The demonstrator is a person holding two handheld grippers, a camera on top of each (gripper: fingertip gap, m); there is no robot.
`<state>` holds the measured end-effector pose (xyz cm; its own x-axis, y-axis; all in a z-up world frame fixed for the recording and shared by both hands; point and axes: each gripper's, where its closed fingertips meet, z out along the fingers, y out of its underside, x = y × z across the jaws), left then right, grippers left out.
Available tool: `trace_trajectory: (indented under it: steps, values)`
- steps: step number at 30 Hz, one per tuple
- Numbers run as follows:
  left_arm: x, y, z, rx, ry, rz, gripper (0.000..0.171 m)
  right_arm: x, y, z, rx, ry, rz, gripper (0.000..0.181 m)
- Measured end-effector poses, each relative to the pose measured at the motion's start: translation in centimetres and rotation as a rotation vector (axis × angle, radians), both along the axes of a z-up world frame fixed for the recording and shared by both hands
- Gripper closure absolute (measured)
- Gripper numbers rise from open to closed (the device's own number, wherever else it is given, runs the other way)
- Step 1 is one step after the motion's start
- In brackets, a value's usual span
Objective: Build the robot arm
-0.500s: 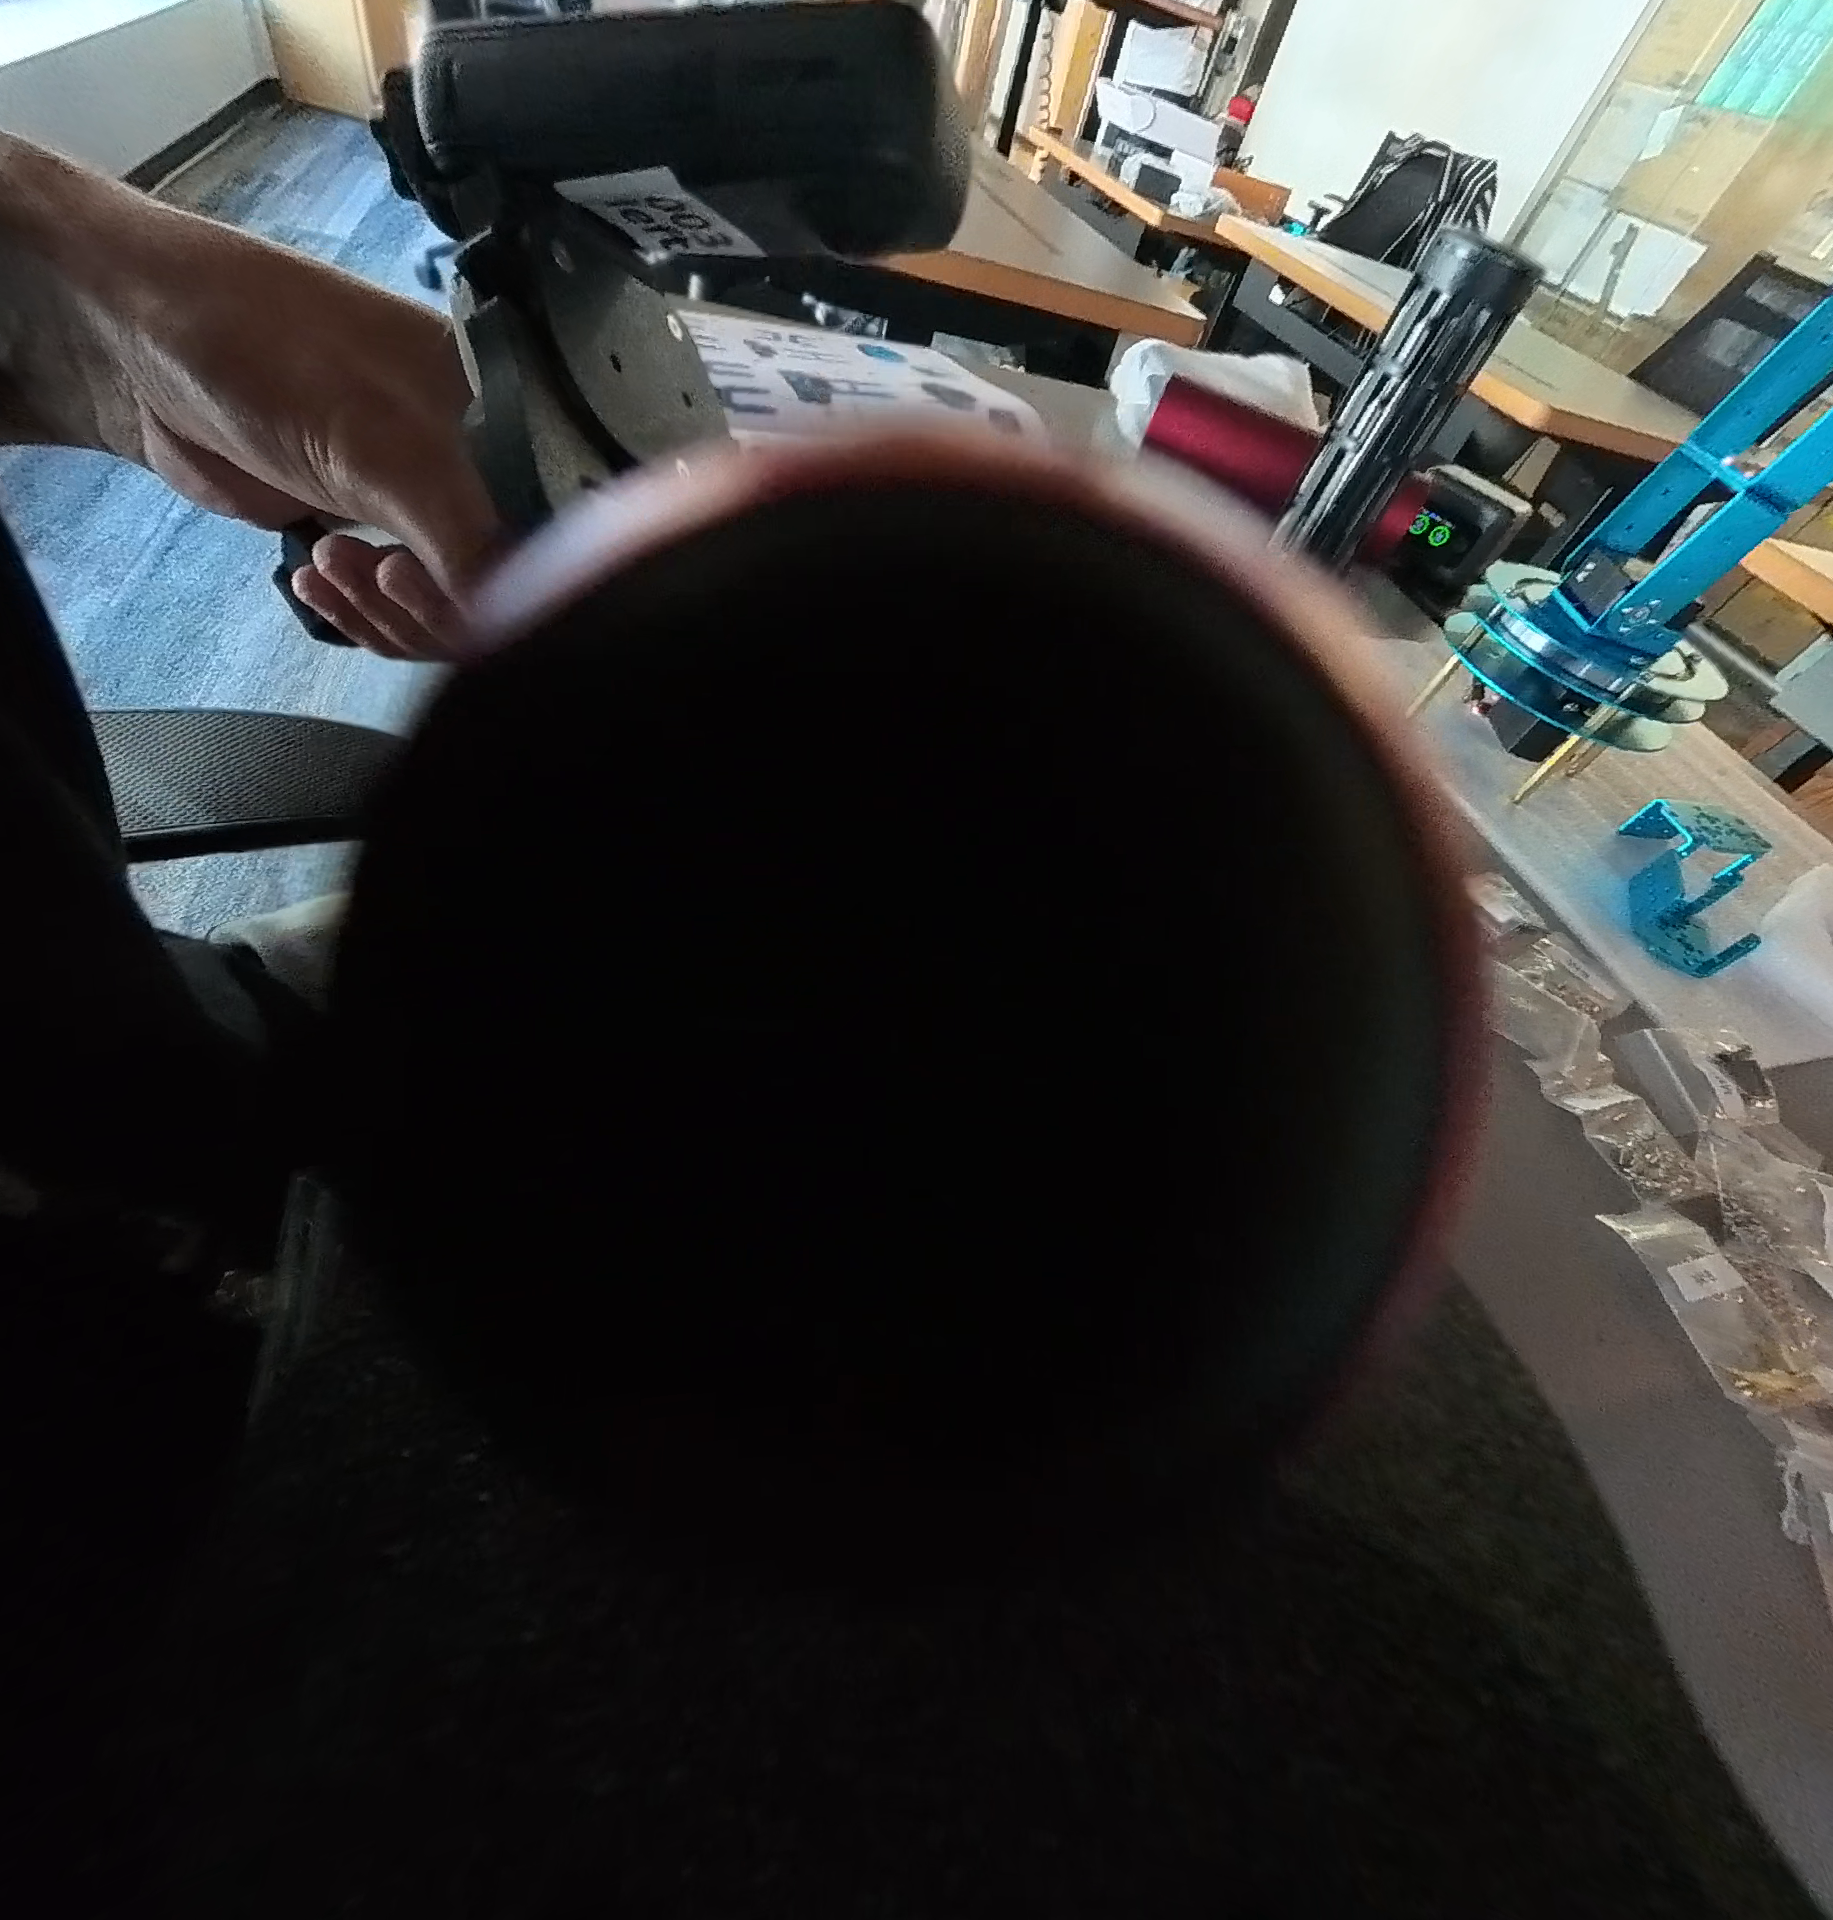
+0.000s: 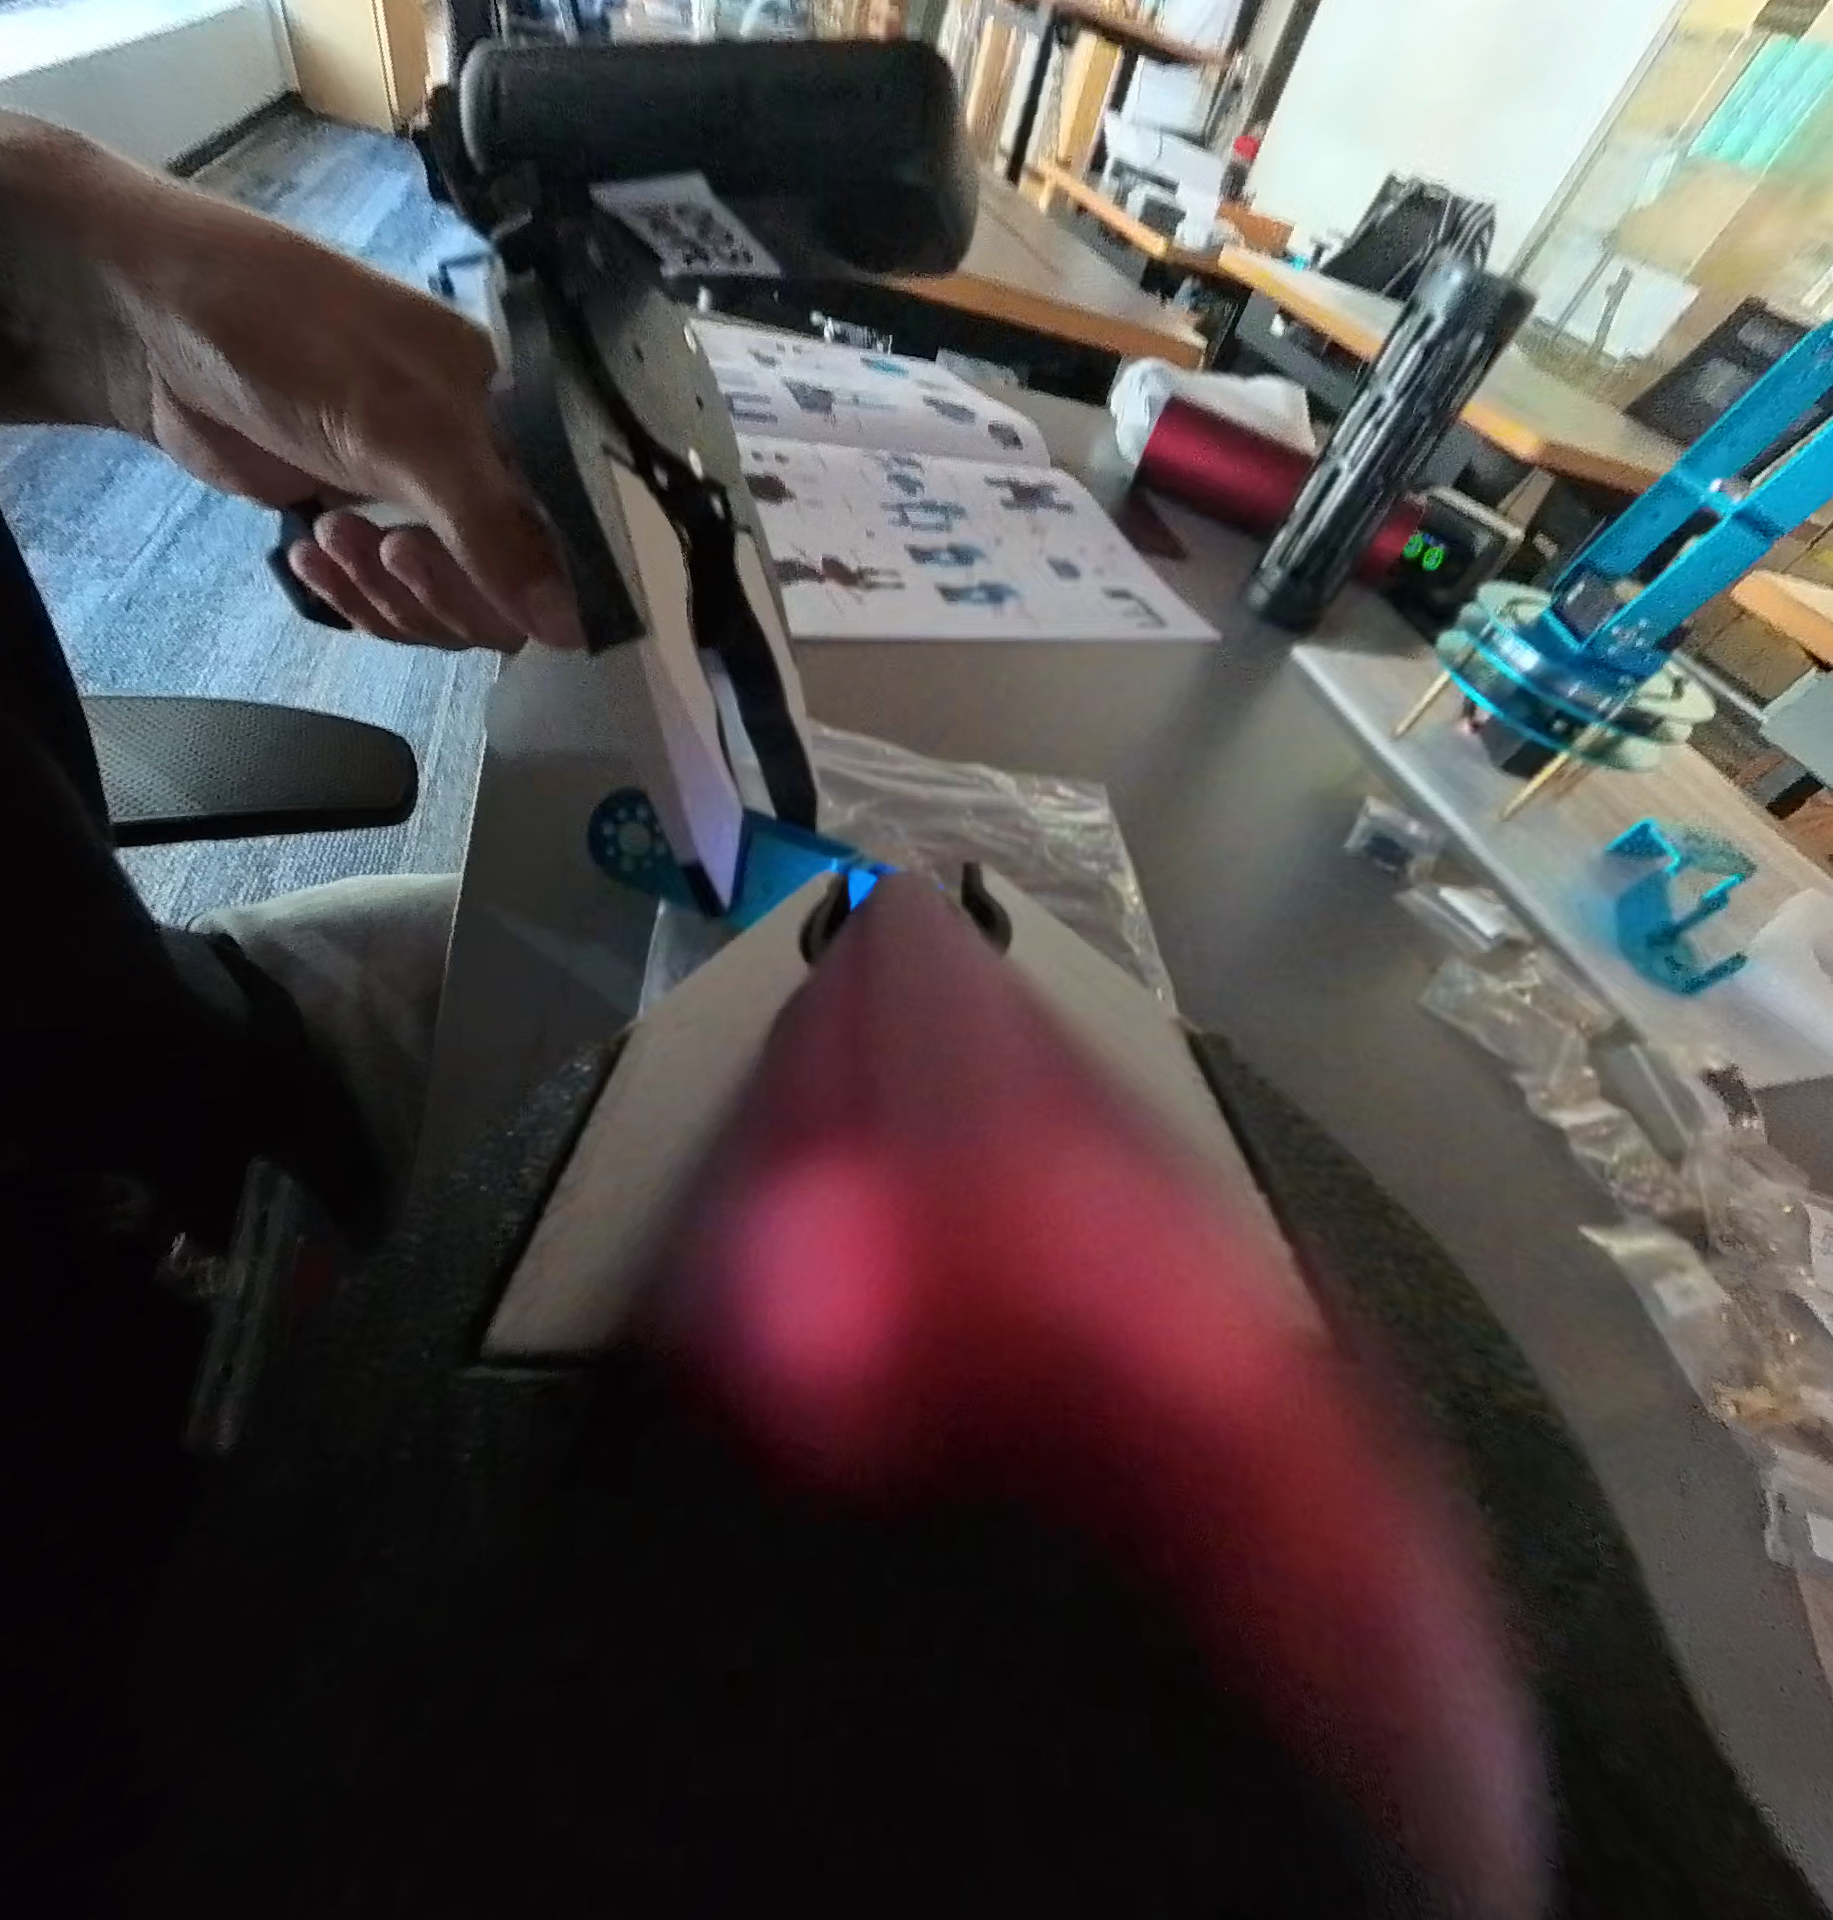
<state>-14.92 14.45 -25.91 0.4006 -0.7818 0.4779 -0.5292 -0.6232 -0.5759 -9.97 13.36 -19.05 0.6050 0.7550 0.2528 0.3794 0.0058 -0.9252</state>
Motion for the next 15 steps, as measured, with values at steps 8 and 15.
trace_trajectory:
  steps: [8,15]
  values:
    - [0.1,-0.2,-0.2,0.076,0.032,-0.019,0.109,0.7,-0.8,-1.0,-0.036,-0.031,-0.046,0.161]
    - [0.2,-0.3,-0.3,0.127,0.052,-0.038,0.108,0.8,-1.2,-1.3,-0.039,-0.031,-0.084,0.16]
